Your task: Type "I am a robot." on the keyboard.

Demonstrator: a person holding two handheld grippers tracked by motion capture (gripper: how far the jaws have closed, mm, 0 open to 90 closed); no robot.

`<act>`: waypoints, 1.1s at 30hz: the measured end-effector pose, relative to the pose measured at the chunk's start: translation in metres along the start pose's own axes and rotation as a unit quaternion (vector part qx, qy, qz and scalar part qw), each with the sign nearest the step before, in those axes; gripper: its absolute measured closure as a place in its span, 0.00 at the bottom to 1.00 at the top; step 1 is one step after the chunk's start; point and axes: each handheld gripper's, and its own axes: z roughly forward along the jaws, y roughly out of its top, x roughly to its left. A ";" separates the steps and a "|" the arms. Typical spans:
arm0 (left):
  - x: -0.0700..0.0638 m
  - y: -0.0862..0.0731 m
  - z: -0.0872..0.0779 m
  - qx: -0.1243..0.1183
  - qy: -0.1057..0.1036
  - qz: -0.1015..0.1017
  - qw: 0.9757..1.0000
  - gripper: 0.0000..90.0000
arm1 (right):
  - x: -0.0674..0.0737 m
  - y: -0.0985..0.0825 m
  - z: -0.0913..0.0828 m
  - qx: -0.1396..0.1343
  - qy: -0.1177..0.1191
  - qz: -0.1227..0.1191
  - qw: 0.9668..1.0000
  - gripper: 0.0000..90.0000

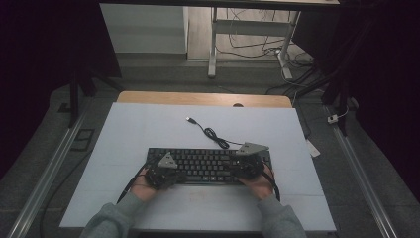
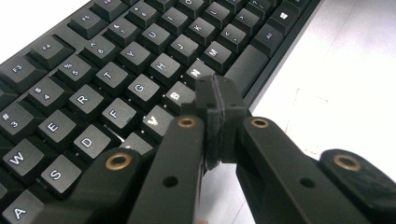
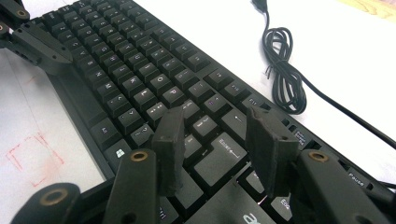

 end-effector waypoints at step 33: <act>0.020 -0.004 -0.032 -0.077 0.044 -0.063 0.994 0.51 | -0.001 -0.001 -0.001 0.001 -0.001 0.002 1.000 0.63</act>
